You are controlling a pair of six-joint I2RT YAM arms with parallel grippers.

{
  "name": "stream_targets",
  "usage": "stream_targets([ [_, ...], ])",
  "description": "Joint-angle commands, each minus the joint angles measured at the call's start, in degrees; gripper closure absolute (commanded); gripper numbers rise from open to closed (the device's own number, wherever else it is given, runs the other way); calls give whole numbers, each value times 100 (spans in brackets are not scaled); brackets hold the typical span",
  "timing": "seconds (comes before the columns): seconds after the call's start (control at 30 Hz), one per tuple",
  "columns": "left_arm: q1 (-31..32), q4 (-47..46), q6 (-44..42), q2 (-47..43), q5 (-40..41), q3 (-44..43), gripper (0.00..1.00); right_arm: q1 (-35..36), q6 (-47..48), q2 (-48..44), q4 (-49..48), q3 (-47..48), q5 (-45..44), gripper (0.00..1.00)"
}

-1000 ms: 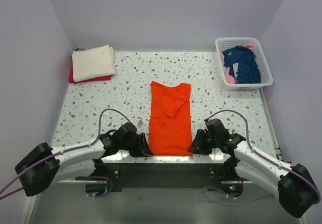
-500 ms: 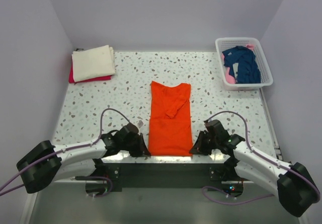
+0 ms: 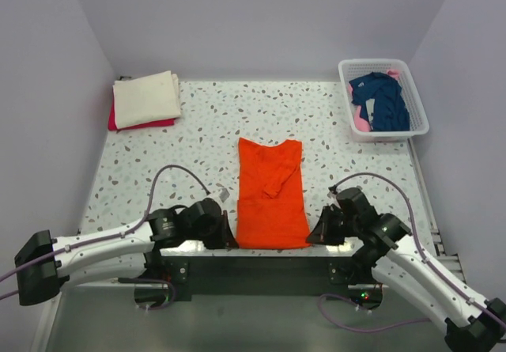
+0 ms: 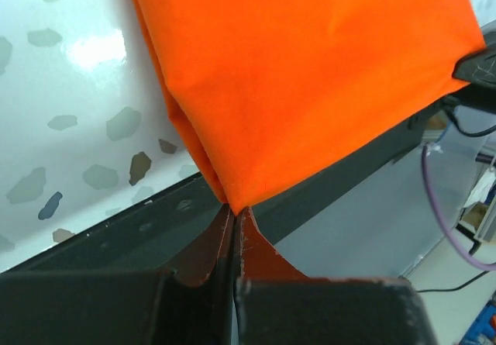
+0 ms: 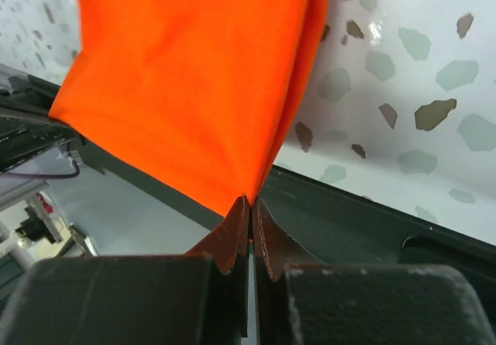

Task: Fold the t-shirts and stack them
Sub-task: Fold the tshirt

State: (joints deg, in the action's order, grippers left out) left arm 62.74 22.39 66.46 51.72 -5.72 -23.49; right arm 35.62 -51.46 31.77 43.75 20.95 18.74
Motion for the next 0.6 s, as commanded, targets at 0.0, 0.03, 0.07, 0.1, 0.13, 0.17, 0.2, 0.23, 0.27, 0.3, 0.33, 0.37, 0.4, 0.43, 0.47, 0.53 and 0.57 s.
stream_targets([
  [0.0, 19, 810, 35, -189, 553, -639, 100, 15, 443, 39, 995, 778, -590, 100],
  [0.03, 19, 871, -105, -154, 806, -770, 100, 16, 609, 101, 1082, 1023, -722, 100],
  [0.07, 2, 1003, -167, -6, 870, -1041, 100, 16, 689, 241, 1109, 1138, -836, 100],
  [0.1, -16, 1065, -220, 74, 914, -1175, 100, 16, 760, 320, 1136, 1261, -1072, 100],
  [0.13, -51, 1100, -334, 153, 967, -1385, 100, 16, 882, 391, 1197, 1515, -1188, 100],
  [0.17, -60, 1118, -396, 284, 993, -1483, 100, 16, 936, 452, 1198, 1639, -1284, 100],
  [0.2, -86, 1109, -449, 329, 1002, -1571, 100, 16, 988, 575, 1198, 1753, -1485, 100],
  [0.23, -182, 1109, -571, 364, 1011, -1728, 100, 16, 1076, 646, 1180, 1981, -1557, 100],
  [0.27, -235, 1101, -633, 426, 994, -1799, 100, 16, 1112, 716, 1171, 2088, -1645, 100],
  [0.3, -297, 1092, -782, 470, 976, -1878, 100, 16, 1147, 891, 1145, 2271, -1724, 100],
  [0.33, -376, 1092, -853, 505, 924, -1949, 100, 24, 1199, 962, 1110, 2351, -1742, 100],
  [0.37, -533, 1083, -923, 557, 888, -2106, 100, 16, 1217, 1050, 1058, 2422, -1768, 100],
  [0.4, -622, 1083, -1081, 593, 853, -2186, 100, 16, 1226, 1112, 1005, 2475, -1795, 100],
  [0.43, -840, 1092, -1152, 619, 757, -2317, 100, 16, 1252, 1260, 917, 2562, -1804, 100],
  [0.47, -947, 1074, -1231, 672, 695, -2379, 100, 16, 1261, 1331, 873, 2607, -1821, 100],
  [0.53, -1262, 996, -1468, 733, 572, -2555, 100, 15, 1305, 1602, 741, 2799, -1857, 100],
  [0.57, -1369, 978, -1547, 856, 424, -2625, 100, 16, 1331, 1700, 680, 2879, -1987, 100],
])
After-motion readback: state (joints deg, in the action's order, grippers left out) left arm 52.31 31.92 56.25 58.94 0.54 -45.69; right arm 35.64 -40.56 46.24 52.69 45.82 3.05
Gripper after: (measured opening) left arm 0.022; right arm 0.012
